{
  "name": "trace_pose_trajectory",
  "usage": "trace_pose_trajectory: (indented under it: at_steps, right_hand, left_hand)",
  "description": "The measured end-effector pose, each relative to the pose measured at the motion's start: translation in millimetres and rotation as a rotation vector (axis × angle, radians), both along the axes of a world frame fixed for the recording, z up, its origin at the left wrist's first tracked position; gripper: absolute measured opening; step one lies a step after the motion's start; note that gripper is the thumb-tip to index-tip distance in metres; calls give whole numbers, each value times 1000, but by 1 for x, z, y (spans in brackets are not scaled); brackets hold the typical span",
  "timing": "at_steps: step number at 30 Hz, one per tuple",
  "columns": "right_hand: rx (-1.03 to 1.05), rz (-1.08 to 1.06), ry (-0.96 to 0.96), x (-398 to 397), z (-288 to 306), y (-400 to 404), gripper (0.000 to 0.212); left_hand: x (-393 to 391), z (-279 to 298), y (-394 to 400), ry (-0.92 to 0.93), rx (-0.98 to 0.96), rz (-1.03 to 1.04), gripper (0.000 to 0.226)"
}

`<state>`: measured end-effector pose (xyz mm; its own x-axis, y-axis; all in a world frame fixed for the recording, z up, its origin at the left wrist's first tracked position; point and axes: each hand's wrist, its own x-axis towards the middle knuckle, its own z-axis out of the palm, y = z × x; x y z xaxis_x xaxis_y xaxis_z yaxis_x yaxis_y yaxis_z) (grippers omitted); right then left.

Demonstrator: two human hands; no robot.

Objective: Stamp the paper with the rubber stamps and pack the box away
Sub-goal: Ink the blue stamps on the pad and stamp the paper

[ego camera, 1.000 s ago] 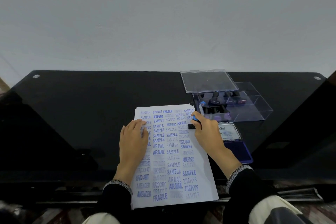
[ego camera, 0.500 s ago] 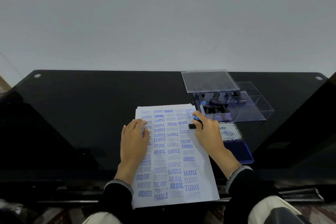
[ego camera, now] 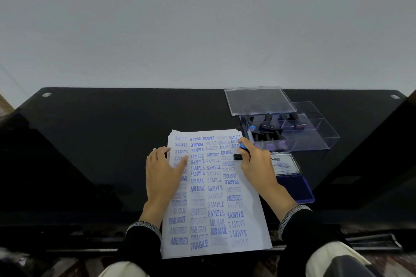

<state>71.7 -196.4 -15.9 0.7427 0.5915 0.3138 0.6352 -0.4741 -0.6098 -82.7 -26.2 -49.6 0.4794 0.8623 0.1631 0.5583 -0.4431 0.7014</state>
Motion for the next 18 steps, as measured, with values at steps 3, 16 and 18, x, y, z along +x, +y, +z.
trace_pose_trajectory:
  at_steps: [3,16,18]
  right_hand:
    - [14,-11,-12,-2,-3,-1,26]
    - [39,12,33,5,-7,1,19]
    - [39,15,42,7,-7,2,20]
  left_hand:
    - [-1,3,-1,-51,3,-2,51]
    - [0,2,0,-26,3,-28,58]
    - [0,1,1,-22,9,-27,58]
